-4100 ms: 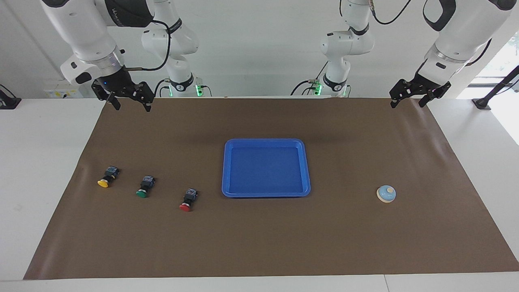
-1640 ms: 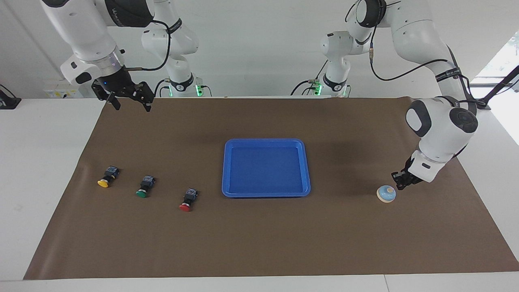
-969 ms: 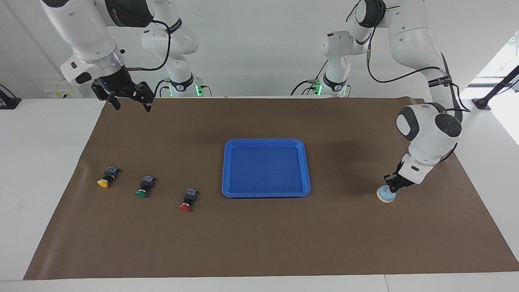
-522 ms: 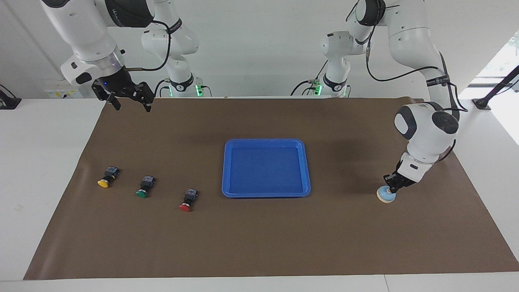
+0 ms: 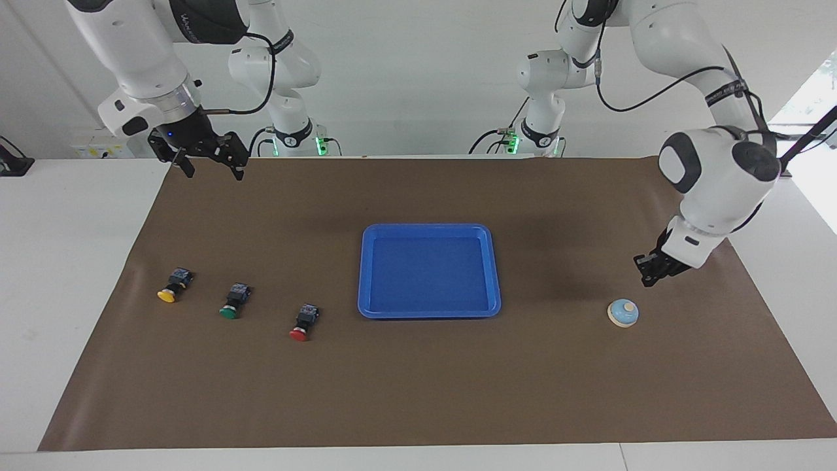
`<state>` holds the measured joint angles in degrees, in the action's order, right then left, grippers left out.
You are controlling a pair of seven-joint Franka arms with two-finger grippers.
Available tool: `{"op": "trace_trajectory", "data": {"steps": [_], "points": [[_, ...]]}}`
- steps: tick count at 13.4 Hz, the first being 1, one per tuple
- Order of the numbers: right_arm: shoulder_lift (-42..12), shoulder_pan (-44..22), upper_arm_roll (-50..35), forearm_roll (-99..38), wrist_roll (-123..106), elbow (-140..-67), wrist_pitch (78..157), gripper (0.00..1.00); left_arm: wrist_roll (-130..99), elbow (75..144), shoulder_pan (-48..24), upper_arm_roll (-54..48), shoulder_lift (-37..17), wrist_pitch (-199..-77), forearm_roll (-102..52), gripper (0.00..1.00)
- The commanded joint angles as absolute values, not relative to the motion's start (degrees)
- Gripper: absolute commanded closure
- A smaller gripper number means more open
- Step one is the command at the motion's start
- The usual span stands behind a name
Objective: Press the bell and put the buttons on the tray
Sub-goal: 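Lift the left gripper off the bell and draw it back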
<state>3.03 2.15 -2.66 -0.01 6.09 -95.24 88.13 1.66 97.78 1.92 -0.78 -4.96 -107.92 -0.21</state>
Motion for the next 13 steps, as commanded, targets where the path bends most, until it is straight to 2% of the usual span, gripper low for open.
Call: {"op": "trace_trajectory", "data": {"steps": [1, 3, 7, 9, 10, 12, 13], "points": [[4.04, 3.34, -3.25, -0.53, 4.66, -96.33, 87.98, 0.0, 1.85, 99.84, 2.02, -0.79, 3.23, -101.54, 0.35, 0.29], [4.04, 3.34, -3.25, -0.44, 4.66, -96.33, 87.98, 0.0, 1.76, 99.84, 1.5, -0.79, 6.75, -97.05, 0.26, 0.0], [4.04, 3.34, -3.25, -0.44, 4.66, -96.33, 87.98, 0.0, 1.49, 100.11, 1.41, -0.88, 10.98, -92.73, -0.09, 0.0], [4.04, 3.34, -3.25, -0.44, 4.66, -96.33, 87.98, 0.0, 1.49, 99.23, 1.32, -1.05, 10.46, -91.68, -0.09, 0.0], [4.04, 3.34, -3.25, -0.44, 4.66, -96.33, 87.98, 0.0, 1.49, 96.36, 1.32, -1.14, 8.46, -89.84, -0.09, 0.0], [4.04, 3.34, -3.25, -0.44, 4.57, -96.33, 87.98, 0.0, 1.41, 86.53, 1.23, -1.4, 0.39, -83.52, -0.09, 0.0], [4.04, 3.34, -3.16, -0.44, 4.57, -96.33, 87.72, 0.0, 1.49, 86.57, 1.23, -1.49, 0.09, -83.41, -0.44, 0.0]]}}
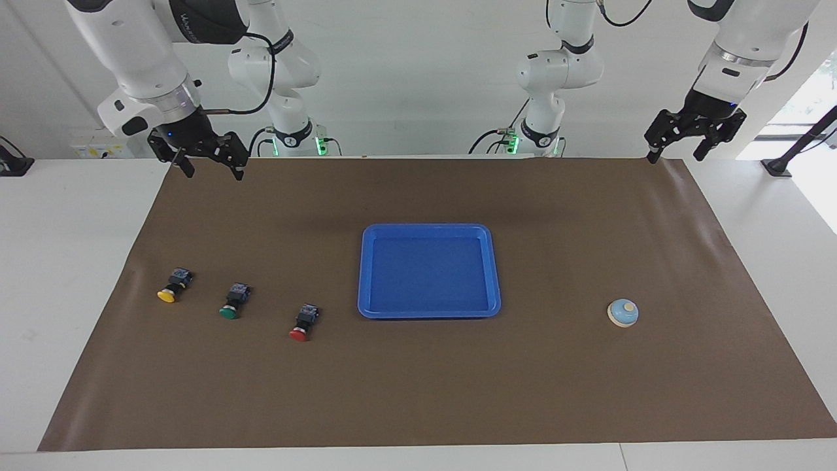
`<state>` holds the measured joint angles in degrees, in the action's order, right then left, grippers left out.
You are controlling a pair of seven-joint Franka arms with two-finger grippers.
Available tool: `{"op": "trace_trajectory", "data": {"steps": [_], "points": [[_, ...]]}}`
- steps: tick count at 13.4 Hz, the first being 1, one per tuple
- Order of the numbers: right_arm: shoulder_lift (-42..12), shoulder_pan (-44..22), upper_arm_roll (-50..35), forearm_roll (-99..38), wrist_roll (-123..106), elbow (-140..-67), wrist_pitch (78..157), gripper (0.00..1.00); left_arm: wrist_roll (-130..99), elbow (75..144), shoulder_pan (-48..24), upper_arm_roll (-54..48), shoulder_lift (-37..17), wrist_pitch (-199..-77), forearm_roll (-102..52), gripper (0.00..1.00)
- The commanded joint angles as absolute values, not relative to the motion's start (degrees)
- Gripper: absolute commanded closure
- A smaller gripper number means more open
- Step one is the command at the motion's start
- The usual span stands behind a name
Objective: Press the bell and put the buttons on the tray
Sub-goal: 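Lift the left gripper off the bell and draw it back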
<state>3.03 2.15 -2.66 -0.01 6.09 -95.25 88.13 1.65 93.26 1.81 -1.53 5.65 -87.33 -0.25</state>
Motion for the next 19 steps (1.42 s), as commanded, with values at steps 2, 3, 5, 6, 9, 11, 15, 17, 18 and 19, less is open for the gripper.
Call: {"op": "trace_trajectory", "data": {"steps": [2, 3, 5, 6, 9, 11, 15, 17, 18, 19], "points": [[4.04, 2.81, -3.16, -0.44, 4.48, -96.33, 86.66, 0.0, 1.76, 91.29, 1.14, -1.49, 2.18, -85.94, -0.62, 0.0], [4.04, 2.64, -3.25, -0.44, 4.48, -96.33, 86.66, 0.0, 1.84, 93.49, 1.06, -1.49, 3.07, -87.96, -0.62, 0.0], [4.13, 2.55, -3.25, -0.44, 4.4, -96.42, 86.57, 0.0, 1.76, 94.48, 0.35, -1.41, 2.99, -88.42, -0.62, 0.0], [4.13, 2.46, -3.25, -0.44, 4.48, -96.42, 86.66, 0.0, 1.84, 94.92, 0.35, -1.41, 2.99, -88.42, -0.62, 0.0], [4.13, 2.37, -3.34, -0.62, 4.92, -96.85, 88.15, 0.0, 1.84, 96.33, 0.35, -1.41, 3.69, -88.07, -0.62, 0.0], [4.04, 2.37, -3.43, -0.62, 5.88, -98.25, 91.04, 0.0, 1.85, 97.29, 0.35, -1.41, 4.13, -88.07, -0.62, 0.0], [0.29, -1.83, -4.04, -0.62, 17.71, -101.6, 99.73, 0.0, 1.93, 96.68, 0.35, -1.41, 3.96, -86.49, -0.62, 0.0], [-4.19, -4.73, -4.04, -0.27, 21.95, -101.6, 105.09, 0.0, 1.93, 96.16, 0.35, -1.49, 3.34, -86.57, -0.62, 0.0], [-6.05, -5.27, -4.04, -0.18, 23.19, -101.51, 107.21, 0.0, 1.93, 95.8, 0.35, -1.49, 2.99, -86.57, -0.62, 0.0], [-8.07, -5.53, -4.04, -0.18, 24.16, -101.51, 110.01, 0.0, 1.93, 95.89, 0.26, -1.49, 2.99, -86.57, -0.62, 0.0]]}}
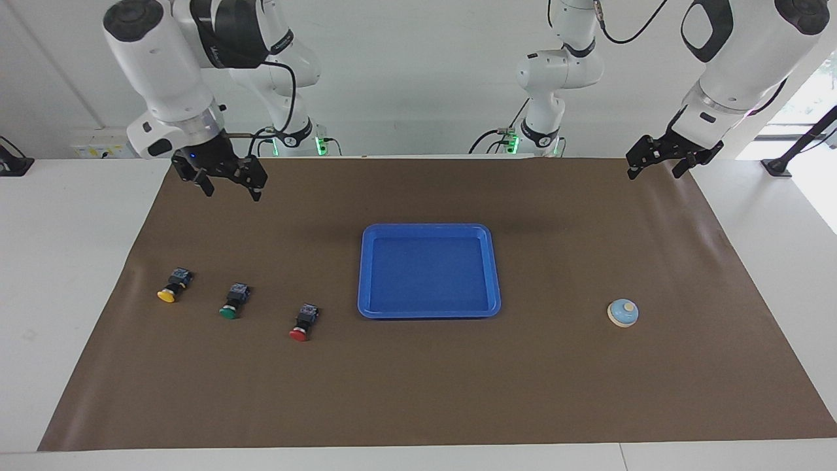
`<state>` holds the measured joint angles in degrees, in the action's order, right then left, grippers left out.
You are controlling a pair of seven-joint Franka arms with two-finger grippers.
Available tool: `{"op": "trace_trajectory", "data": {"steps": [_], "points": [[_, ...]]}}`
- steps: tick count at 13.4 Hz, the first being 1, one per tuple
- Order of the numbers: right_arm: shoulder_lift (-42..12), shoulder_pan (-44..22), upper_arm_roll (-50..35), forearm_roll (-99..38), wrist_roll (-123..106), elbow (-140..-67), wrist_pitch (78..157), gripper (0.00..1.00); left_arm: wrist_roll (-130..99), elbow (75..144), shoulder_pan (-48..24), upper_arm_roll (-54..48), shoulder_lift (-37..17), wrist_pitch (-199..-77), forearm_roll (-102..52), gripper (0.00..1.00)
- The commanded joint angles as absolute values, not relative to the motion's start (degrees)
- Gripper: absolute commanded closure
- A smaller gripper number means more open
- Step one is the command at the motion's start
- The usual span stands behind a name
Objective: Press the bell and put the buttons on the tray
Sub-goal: 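Grasp the red-topped button with the right gripper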
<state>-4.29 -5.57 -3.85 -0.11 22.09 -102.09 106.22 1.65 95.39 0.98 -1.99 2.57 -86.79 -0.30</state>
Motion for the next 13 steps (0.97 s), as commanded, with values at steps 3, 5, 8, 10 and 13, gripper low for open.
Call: {"op": "trace_trajectory", "data": {"steps": [3, 5, 8, 10, 13], "points": [[-13.0, -7.03, -3.96, 0.17, 26.1, -101.6, 117.32, 0.0, 2.2, 96.42, -0.44, -1.49, 3.25, -87.45, -0.62, 0.0], [-16.51, -7.03, -3.87, 0.44, 26.54, -100.99, 120.83, 0.0, 2.11, 96.42, -0.53, -1.49, 3.25, -88.24, -0.7, 0.0], [-21.34, -7.03, -3.87, 3.5, 28.72, -100.46, 126.63, 0.0, 1.76, 96.94, -0.44, -1.41, 3.25, -92.01, -0.7, 0.0], [-24.33, -7.55, -3.87, 5.62, 30.41, -99.67, 129.89, 0.0, 1.76, 97.29, -0.44, -1.41, 3.34, -91.76, -0.7, 0.0], [-26.89, -7.65, -3.78, 5.8, 30.59, -99.32, 132.44, 0.0, 1.76, 98.09, -0.44, -1.41, 3.69, -92.02, -0.62, 0.0]]}}
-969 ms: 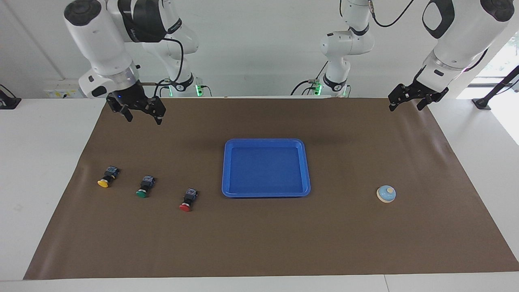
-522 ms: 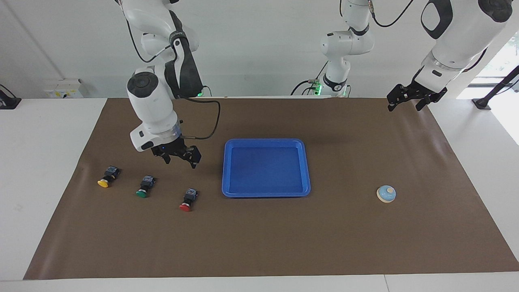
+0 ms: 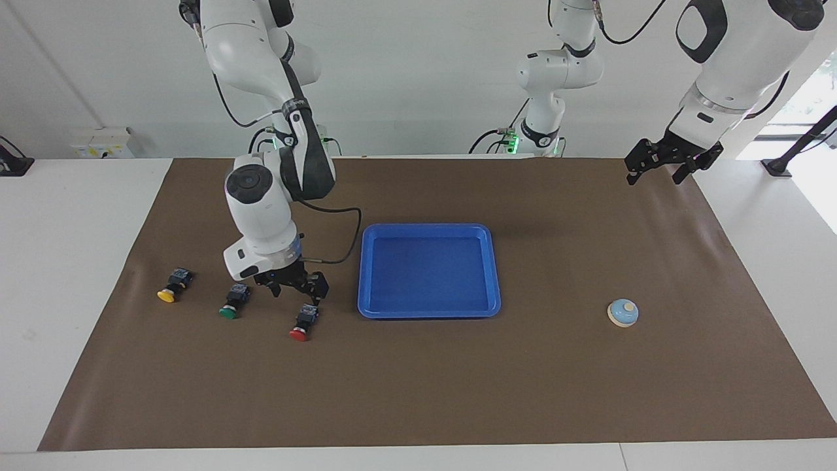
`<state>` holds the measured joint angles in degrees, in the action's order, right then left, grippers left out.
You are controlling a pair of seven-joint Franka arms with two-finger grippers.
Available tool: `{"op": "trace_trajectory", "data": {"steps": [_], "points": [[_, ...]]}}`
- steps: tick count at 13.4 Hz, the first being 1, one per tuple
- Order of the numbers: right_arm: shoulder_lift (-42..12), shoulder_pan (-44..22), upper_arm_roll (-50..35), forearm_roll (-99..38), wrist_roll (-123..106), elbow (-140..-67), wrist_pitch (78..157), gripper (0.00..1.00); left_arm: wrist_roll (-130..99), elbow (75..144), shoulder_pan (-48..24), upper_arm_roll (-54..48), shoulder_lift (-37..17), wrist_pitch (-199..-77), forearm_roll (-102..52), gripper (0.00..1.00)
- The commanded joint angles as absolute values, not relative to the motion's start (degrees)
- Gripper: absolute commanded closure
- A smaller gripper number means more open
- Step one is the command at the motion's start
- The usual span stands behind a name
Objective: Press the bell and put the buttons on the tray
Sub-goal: 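Grasp the red-topped button with the right gripper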
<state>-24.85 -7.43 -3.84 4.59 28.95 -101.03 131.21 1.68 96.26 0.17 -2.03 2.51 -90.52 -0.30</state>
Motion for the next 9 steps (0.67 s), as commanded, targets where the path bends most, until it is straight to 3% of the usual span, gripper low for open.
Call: {"op": "trace_trajectory", "data": {"steps": [1, 9], "points": [[-27.59, -7.65, -3.78, 5.89, 31.11, -99.4, 133.32, 0.0, 1.76, 98.09, -0.44, -1.41, 3.69, -91.76, -0.62, 0.0], [-28.3, -7.29, -3.69, 6.68, 31.46, -101.51, 135.35, 0.0, 1.67, 98.0, -0.79, -1.41, 4.31, -90.09, -0.62, 0.0]]}}
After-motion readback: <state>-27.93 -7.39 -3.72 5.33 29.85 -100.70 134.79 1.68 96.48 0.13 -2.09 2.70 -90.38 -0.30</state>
